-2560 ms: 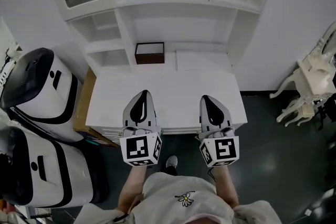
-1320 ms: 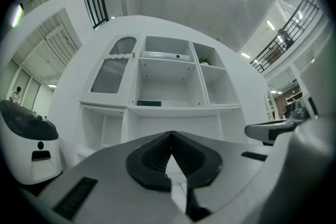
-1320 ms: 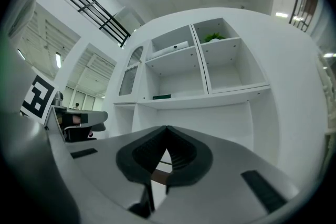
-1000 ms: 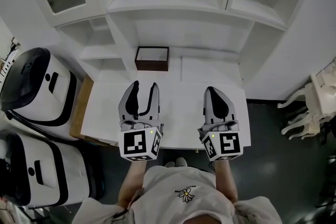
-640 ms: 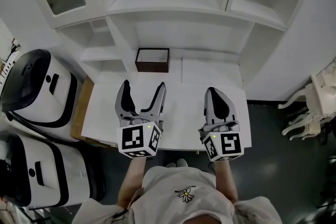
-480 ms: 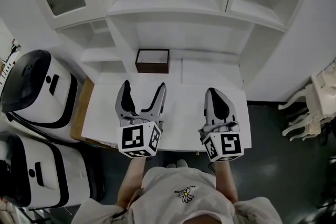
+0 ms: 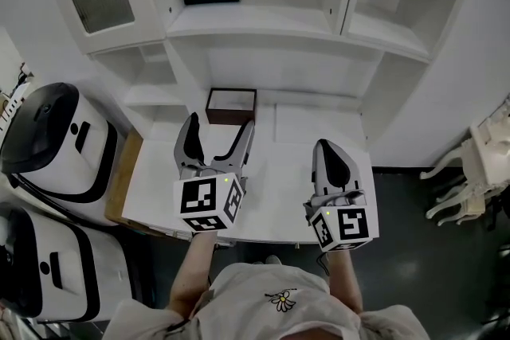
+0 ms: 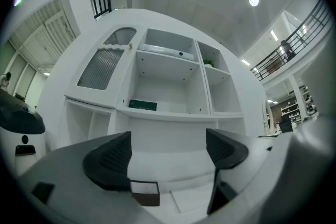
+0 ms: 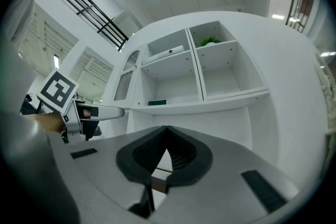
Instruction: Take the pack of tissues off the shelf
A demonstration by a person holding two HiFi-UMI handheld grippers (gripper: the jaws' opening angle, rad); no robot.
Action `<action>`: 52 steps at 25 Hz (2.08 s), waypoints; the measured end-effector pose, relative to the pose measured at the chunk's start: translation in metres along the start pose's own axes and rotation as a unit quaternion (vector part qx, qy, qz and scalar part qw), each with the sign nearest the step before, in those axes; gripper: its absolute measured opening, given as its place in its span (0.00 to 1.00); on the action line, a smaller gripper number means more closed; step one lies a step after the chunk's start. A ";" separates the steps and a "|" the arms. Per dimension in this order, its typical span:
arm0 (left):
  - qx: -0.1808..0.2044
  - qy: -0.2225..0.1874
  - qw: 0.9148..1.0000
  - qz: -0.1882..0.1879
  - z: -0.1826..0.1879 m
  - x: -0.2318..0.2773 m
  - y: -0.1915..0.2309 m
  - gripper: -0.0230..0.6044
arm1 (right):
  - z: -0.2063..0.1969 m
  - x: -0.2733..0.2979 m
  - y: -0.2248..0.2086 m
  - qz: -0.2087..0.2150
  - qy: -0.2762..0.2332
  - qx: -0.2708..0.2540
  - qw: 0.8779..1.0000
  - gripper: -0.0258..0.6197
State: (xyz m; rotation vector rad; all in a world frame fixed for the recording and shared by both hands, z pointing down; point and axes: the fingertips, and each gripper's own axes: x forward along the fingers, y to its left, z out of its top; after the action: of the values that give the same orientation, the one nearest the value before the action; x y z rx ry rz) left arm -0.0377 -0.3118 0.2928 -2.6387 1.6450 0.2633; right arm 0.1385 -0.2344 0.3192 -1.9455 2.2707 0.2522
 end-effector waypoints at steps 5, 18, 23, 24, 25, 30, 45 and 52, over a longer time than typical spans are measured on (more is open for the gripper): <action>0.010 -0.009 1.000 -0.015 0.021 0.019 -0.004 0.72 | 0.012 0.007 -0.002 0.005 -0.006 -0.008 1.000 0.04; 0.056 -0.019 0.998 -0.027 0.133 0.132 0.012 0.71 | 0.035 0.013 -0.007 0.011 -0.008 -0.026 1.000 0.04; 0.057 0.025 0.998 -0.018 0.146 0.200 0.031 0.71 | 0.028 0.012 -0.012 0.002 0.002 -0.021 1.000 0.04; 0.061 0.038 0.997 -0.012 0.145 0.213 0.036 0.71 | 0.027 0.012 -0.015 -0.001 0.005 -0.020 1.000 0.04; 0.064 0.050 0.997 -0.006 0.143 0.226 0.042 0.71 | 0.025 0.011 -0.017 -0.004 0.008 -0.020 1.000 0.04; 0.066 0.097 0.993 0.029 0.137 0.278 0.069 0.71 | 0.013 0.005 -0.036 -0.027 0.027 -0.019 0.999 0.04; 0.123 0.155 0.975 0.103 0.115 0.343 0.101 0.71 | -0.007 0.006 -0.063 -0.060 0.050 -0.024 0.997 0.04; 0.106 0.169 0.973 0.118 0.107 0.345 0.113 0.71 | -0.012 0.009 -0.061 -0.056 0.059 -0.025 0.996 0.04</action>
State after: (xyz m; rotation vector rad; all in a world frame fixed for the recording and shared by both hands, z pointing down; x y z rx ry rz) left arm -0.0044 -0.6576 0.1421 -2.4282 1.9566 -0.3639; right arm 0.1973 -0.2547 0.3273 -2.1599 2.2360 0.1883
